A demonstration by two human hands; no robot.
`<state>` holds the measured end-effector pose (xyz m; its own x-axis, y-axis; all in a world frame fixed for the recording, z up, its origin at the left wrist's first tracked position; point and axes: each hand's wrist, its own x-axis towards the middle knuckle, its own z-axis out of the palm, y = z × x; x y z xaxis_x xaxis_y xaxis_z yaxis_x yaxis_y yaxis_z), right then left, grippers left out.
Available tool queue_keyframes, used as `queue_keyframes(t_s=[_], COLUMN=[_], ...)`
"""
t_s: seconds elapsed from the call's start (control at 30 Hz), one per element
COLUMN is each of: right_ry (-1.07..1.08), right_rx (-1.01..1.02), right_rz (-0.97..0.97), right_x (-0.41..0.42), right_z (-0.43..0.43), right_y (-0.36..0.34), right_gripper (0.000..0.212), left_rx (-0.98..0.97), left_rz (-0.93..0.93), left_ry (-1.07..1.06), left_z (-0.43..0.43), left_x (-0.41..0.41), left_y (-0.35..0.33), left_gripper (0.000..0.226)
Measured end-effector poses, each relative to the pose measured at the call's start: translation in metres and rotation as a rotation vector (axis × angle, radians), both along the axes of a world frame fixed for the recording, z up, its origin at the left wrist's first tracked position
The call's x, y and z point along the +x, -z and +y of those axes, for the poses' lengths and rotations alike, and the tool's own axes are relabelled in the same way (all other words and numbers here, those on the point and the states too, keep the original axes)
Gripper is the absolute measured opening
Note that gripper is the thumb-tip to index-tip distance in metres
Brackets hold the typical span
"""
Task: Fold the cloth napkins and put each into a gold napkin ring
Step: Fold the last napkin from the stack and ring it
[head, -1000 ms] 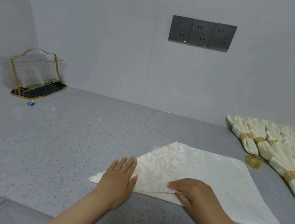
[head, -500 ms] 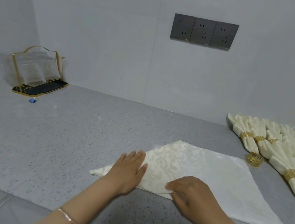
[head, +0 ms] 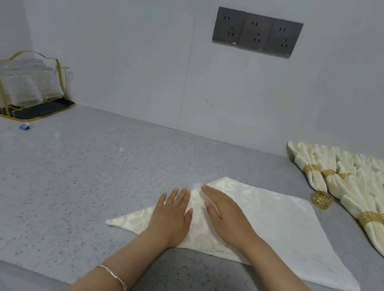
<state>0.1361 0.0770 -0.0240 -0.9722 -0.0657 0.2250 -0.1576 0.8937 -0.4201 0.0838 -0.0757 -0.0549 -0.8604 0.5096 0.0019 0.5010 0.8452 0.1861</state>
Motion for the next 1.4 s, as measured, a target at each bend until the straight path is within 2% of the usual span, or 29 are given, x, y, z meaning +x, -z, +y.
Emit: queue_keyframes(t_s=[0.17,0.3,0.53,0.63,0.7,0.77,0.83,0.93,1.03,1.13,1.2,1.33,1.4], right_ry=[-0.03,-0.018,0.134,0.129,0.159,0.304,0.495,0.783,0.969,1.03,1.03,1.004,0.983], right_rx=[0.204,0.208,0.235,0.18,0.0,-0.253,-0.351,-0.225,-0.083,-0.048,-0.043,-0.16,-0.254], right_rz=[-0.177,-0.224,-0.257,-0.272,-0.199,-0.068,-0.024,-0.105,-0.235,-0.304,-0.336,-0.369,-0.32], right_x=[-0.043,-0.05,-0.075,-0.08,-0.074,-0.059,-0.04,-0.007,0.017,0.027,0.027,0.022,0.021], right_z=[-0.004,0.007,0.039,0.049,0.056,0.074,0.103,0.148,0.17,0.178,0.18,0.185,0.189], right_y=[0.024,0.033,0.03,0.028,0.025,0.019,0.013,0.009,0.005,-0.002,-0.005,-0.01,-0.007], right_gripper=[0.052,0.054,0.057,0.057,0.056,0.053,0.049,0.054,0.07,0.092,0.095,0.08,0.061], left_rx=[-0.001,-0.005,-0.005,-0.012,-0.023,-0.031,-0.035,-0.027,-0.023,-0.029,-0.034,-0.032,-0.027], left_rz=[0.018,0.04,0.032,0.016,-0.005,-0.022,-0.013,0.018,-0.005,-0.041,-0.036,-0.023,-0.026], left_ry=[-0.01,-0.014,-0.016,-0.009,-0.003,-0.001,0.007,0.05,0.099,0.105,0.089,0.065,0.063], left_z=[0.0,0.001,0.001,0.001,0.0,0.001,0.004,0.02,0.042,0.058,0.063,0.064,0.064], left_x=[-0.001,-0.002,-0.002,-0.001,-0.002,-0.003,-0.004,0.0,0.009,0.017,0.021,0.023,0.024], left_y=[0.003,0.005,0.005,0.002,0.001,-0.001,-0.002,-0.003,-0.003,0.0,0.001,0.0,0.0], left_gripper=[0.056,0.056,0.056,0.056,0.056,0.058,0.06,0.063,0.065,0.068,0.07,0.071,0.071])
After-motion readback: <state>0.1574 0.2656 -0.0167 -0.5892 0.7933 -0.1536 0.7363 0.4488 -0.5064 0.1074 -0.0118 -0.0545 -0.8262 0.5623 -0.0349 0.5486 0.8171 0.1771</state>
